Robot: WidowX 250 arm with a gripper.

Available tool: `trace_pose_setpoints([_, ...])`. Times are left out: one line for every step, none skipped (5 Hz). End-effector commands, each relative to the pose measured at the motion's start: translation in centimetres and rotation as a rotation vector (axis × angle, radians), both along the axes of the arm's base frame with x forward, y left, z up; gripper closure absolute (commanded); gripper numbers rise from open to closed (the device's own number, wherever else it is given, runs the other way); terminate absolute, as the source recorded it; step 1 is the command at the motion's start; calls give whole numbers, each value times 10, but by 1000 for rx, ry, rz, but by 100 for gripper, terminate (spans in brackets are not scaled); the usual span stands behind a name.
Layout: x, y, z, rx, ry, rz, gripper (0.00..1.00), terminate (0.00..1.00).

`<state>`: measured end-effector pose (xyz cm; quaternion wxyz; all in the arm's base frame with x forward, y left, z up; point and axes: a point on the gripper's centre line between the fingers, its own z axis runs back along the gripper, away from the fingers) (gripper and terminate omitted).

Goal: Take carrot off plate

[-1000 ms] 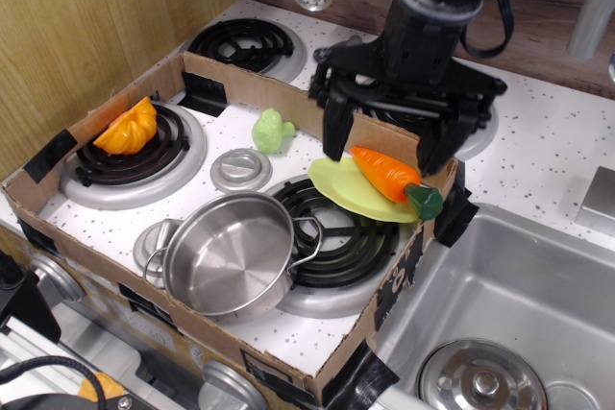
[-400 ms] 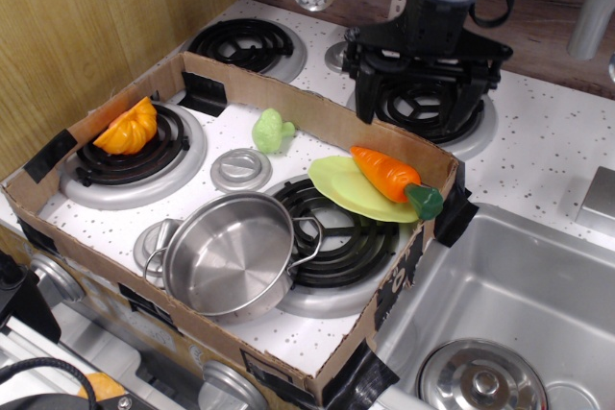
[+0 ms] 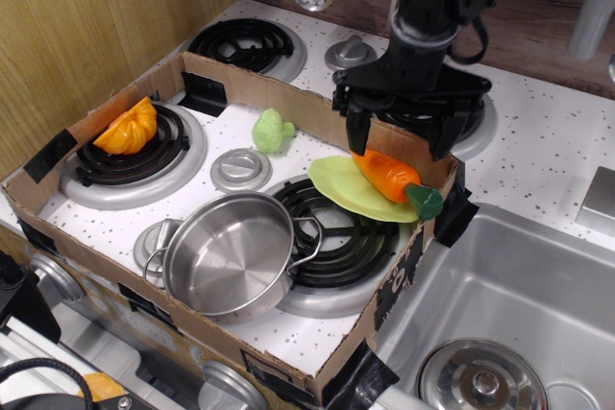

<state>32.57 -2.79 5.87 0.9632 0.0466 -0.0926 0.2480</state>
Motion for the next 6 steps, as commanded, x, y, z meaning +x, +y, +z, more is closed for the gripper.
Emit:
trace_pose_setpoints([10,1,-8,-24,-35,-1,0,0])
trace_pose_setpoints([6,0,-18,-22,-17,-8,0,0])
trace_pose_setpoints([3,1,-21,-4,-3,-12,0,0])
trace_pose_setpoints([3,0,-24,-2,3,-24,0,0])
trace_pose_setpoints([7,1,-23,-8,15,-22,100,0])
trace_pose_setpoints([9,0,-24,-13,26,-22,100,0])
